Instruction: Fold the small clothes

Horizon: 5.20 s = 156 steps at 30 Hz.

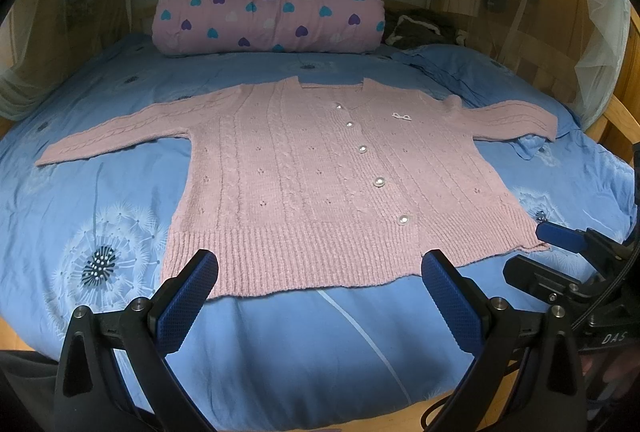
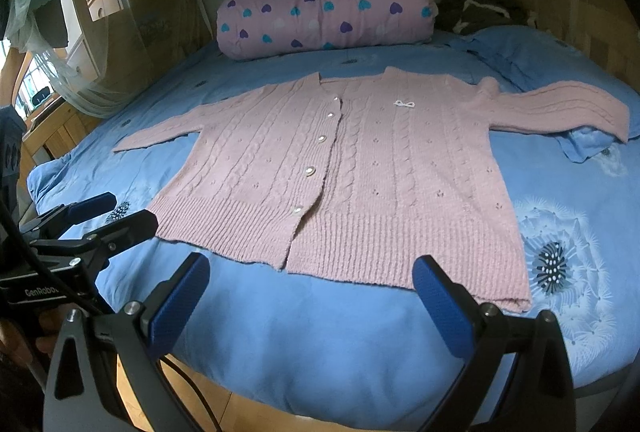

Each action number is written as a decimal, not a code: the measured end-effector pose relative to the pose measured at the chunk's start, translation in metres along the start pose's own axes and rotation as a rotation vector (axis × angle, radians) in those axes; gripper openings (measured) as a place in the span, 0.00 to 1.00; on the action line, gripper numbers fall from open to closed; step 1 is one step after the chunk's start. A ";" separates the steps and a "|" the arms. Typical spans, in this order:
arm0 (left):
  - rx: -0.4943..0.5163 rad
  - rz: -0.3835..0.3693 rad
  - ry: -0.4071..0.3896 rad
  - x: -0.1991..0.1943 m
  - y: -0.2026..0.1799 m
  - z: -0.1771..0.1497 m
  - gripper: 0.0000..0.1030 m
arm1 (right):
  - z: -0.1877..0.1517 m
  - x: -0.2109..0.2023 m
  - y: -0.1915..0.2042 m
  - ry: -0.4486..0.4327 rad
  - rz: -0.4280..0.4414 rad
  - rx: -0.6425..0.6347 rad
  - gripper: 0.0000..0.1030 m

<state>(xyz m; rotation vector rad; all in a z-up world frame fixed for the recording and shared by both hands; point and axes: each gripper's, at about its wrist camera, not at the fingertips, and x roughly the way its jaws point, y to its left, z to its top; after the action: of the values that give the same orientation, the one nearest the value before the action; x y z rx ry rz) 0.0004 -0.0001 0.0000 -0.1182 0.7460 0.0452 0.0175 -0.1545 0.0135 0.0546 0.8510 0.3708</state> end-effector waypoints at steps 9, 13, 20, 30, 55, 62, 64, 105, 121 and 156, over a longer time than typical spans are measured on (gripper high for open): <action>0.000 -0.002 0.000 0.000 0.000 0.000 0.96 | -0.001 0.001 0.000 0.002 0.000 0.001 1.00; 0.000 -0.002 0.001 0.000 0.000 0.000 0.96 | -0.001 0.002 0.000 0.002 0.001 0.001 1.00; 0.000 -0.004 0.001 -0.001 -0.004 0.000 0.96 | -0.006 0.003 0.005 0.004 0.002 0.001 1.00; 0.000 -0.004 0.002 0.001 -0.004 0.000 0.96 | -0.010 0.002 0.010 0.002 0.001 0.002 1.00; -0.045 0.002 0.055 0.006 0.001 0.001 0.96 | -0.016 0.010 0.015 0.000 0.009 -0.005 1.00; -0.048 0.039 0.047 0.010 0.009 0.002 0.96 | -0.006 0.022 0.035 0.008 0.028 -0.082 1.00; -0.053 0.047 0.041 0.011 0.011 0.005 0.96 | 0.001 0.025 0.037 0.003 0.032 -0.099 1.00; -0.847 0.267 -0.133 0.105 0.489 0.073 0.96 | 0.110 0.114 -0.078 0.112 0.252 0.252 1.00; -0.937 0.154 -0.144 0.143 0.561 0.071 0.96 | 0.099 0.148 -0.094 0.220 0.247 0.331 1.00; -1.173 -0.004 -0.325 0.137 0.608 0.027 0.05 | 0.092 0.177 -0.073 0.314 0.249 0.257 1.00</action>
<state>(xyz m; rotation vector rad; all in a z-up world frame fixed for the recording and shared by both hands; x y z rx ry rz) 0.0686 0.6063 -0.1288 -1.2003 0.3116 0.4868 0.2142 -0.1532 -0.0680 0.3507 1.2046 0.5097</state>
